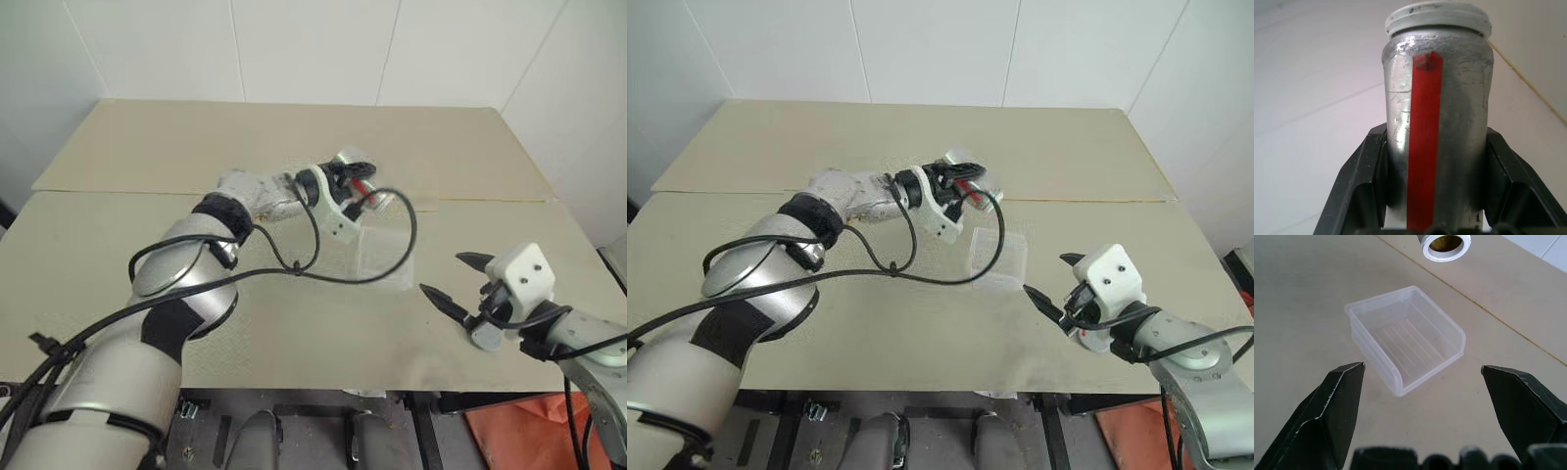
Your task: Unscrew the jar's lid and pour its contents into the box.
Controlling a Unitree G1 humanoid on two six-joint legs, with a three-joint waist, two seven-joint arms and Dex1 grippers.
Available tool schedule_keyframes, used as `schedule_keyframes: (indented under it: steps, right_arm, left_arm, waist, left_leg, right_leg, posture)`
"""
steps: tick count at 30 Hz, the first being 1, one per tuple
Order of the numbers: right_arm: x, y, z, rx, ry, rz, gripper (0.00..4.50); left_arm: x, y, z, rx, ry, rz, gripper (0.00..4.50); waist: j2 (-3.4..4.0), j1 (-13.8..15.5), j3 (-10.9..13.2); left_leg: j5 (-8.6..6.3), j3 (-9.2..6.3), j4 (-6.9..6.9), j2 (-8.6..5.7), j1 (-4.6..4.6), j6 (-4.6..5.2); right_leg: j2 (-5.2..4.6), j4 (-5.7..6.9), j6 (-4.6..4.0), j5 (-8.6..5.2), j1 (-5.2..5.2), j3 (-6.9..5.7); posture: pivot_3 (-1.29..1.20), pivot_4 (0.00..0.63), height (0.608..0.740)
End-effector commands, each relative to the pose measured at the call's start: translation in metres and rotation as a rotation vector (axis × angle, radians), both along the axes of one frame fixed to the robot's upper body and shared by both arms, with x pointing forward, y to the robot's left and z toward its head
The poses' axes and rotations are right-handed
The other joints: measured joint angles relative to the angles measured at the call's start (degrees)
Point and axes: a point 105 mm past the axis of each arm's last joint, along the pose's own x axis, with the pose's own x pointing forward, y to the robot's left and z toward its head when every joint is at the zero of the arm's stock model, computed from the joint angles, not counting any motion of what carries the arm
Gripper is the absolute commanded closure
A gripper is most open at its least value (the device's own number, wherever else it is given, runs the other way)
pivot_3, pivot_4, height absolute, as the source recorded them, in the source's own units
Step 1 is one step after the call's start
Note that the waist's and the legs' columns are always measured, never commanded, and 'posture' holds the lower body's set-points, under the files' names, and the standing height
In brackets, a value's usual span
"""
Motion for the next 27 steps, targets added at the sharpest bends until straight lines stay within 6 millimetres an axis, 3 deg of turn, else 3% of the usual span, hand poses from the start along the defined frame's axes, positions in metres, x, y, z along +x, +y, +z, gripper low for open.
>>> schedule_keyframes:
  steps: [1, 9, 13, 16, 22, 27]
  right_arm:
    - [-0.007, -0.003, 0.012, -0.012, -0.05, -0.032, 0.06]
    - [-0.011, -0.005, 0.009, -0.012, -0.037, -0.066, 0.06]
    - [-0.01, -0.006, 0.008, -0.018, -0.031, -0.068, 0.06]
    - [-0.007, -0.006, 0.008, -0.02, -0.033, -0.065, 0.06]
    - [-0.004, -0.006, 0.008, -0.014, -0.039, -0.062, 0.06]
    - [-0.002, -0.004, 0.01, -0.001, -0.041, -0.051, 0.06]
  left_arm:
    - [-0.008, -0.008, 0.008, 0.134, -0.214, -0.154, 2.41]
    - [-0.014, -0.022, 0.007, 0.17, -0.263, -0.214, 2.41]
    - [-0.012, -0.019, 0.002, 0.172, -0.246, -0.198, 2.41]
    - [-0.008, -0.015, 0.004, 0.074, -0.154, -0.124, 2.41]
    - [0.009, 0.009, 0.009, -0.405, 0.332, 0.149, 2.41]
    - [0.027, 0.045, 0.02, -1.113, 1.01, 0.211, 2.41]
  waist:
    - [-0.01, 0.13, 0.01]
    - [-0.02, 0.13, 0.01]
    - [-0.02, 0.09, 0.01]
    - [-0.02, 0.15, 0.01]
    - [0.01, -0.13, -0.01]
    - [0.04, -0.45, -0.03]
  left_leg:
    - [-0.01, 0.0, 0.01, 0.0, 0.01, -0.02]
    - [-0.02, 0.01, 0.11, 0.02, 0.04, -0.07]
    - [-0.02, 0.01, 0.12, 0.01, 0.04, -0.07]
    - [-0.01, 0.01, 0.12, 0.0, 0.03, -0.07]
    - [-0.01, 0.04, 0.13, 0.02, 0.1, -0.06]
    - [0.01, 0.05, 0.29, 0.05, 0.1, -0.06]
  right_leg:
    - [0.0, 0.01, 0.08, -0.05, 0.0, 0.01]
    - [0.0, 0.15, 0.08, -0.05, -0.01, 0.01]
    - [0.0, 0.15, 0.07, -0.04, -0.01, 0.02]
    - [0.0, 0.14, 0.04, -0.02, -0.01, 0.02]
    - [0.0, 0.21, -0.37, 0.22, 0.02, 0.04]
    - [0.0, 0.33, -0.48, 0.29, 0.04, 0.03]
  posture:
    - [0.0, 0.15, 0.74]
    - [0.0, 0.15, 0.74]
    - [0.0, 0.15, 0.74]
    - [0.0, 0.15, 0.74]
    - [0.0, 0.15, 0.74]
    - [0.0, 0.15, 0.74]
